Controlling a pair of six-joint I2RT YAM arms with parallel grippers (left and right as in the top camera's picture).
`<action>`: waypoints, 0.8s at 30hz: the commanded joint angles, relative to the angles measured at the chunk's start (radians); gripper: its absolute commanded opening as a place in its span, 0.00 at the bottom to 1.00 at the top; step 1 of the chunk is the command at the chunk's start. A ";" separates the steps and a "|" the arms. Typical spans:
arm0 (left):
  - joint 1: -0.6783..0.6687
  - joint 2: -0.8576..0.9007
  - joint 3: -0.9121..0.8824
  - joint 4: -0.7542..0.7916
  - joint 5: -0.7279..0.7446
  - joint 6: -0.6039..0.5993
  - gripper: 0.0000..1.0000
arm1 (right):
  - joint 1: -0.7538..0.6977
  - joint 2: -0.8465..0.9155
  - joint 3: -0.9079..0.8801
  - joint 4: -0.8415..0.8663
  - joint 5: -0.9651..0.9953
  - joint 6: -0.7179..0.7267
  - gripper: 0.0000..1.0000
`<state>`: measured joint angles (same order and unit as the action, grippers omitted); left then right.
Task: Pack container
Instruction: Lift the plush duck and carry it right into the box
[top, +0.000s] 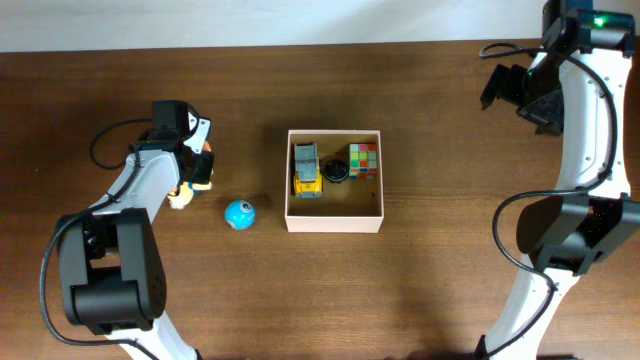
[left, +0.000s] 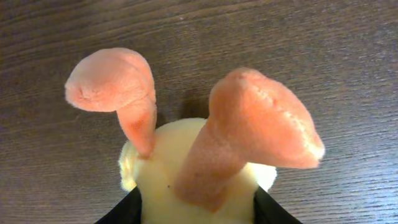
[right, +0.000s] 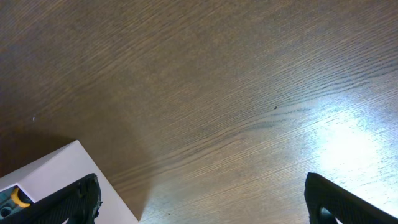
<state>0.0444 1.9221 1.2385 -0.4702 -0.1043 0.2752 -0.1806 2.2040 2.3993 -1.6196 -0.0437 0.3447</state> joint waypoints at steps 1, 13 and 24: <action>0.004 0.013 0.017 -0.009 0.011 -0.028 0.40 | 0.003 -0.042 0.019 0.001 -0.002 0.012 0.99; -0.048 -0.028 0.263 -0.279 0.011 -0.080 0.39 | 0.003 -0.041 0.019 0.001 -0.002 0.012 0.99; -0.295 -0.152 0.531 -0.541 0.016 -0.047 0.37 | 0.003 -0.041 0.019 0.001 -0.002 0.012 0.99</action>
<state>-0.1650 1.8484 1.7088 -0.9810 -0.1032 0.2127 -0.1806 2.2040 2.3993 -1.6196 -0.0437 0.3443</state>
